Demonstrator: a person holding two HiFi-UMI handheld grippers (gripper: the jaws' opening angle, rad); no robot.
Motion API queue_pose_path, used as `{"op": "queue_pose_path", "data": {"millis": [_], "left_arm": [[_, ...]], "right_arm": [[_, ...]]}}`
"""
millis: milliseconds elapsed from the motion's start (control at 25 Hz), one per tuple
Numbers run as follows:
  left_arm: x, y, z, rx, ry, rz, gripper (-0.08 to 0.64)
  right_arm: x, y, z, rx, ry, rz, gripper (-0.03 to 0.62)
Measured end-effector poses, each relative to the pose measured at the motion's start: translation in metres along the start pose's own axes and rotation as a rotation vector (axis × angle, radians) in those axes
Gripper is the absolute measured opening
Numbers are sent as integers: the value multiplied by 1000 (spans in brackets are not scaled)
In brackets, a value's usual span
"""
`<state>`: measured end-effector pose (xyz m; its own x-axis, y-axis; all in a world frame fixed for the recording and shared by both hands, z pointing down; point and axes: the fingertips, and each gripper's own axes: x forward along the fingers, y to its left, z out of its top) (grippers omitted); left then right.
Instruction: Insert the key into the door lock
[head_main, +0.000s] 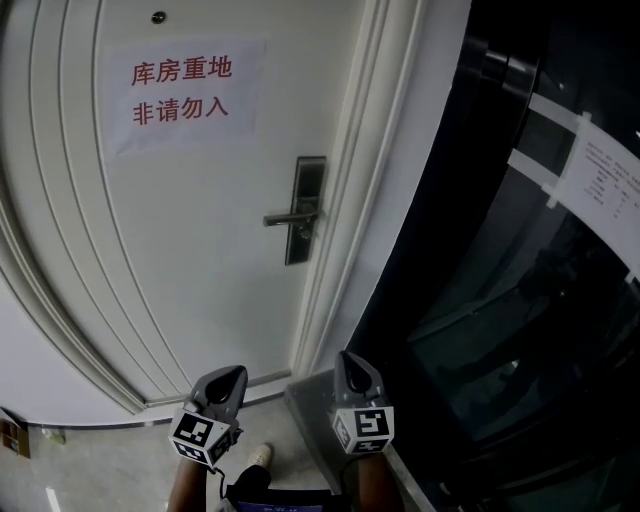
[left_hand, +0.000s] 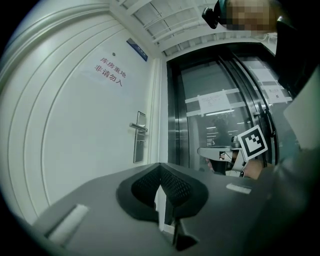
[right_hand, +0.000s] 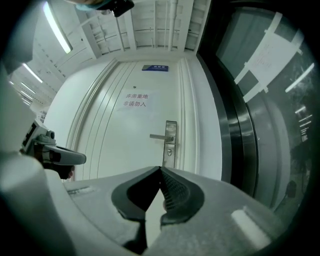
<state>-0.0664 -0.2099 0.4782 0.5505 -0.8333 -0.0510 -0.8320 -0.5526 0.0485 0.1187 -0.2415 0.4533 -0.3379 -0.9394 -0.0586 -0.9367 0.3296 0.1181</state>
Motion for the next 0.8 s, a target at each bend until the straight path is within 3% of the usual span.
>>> {"op": "queue_pose_path", "data": {"millis": [800], "left_arm": [[-39,-62,-11,27,4,-31,3]], "right_arm": [[-98,-1,-29,17,11,3,0]]}}
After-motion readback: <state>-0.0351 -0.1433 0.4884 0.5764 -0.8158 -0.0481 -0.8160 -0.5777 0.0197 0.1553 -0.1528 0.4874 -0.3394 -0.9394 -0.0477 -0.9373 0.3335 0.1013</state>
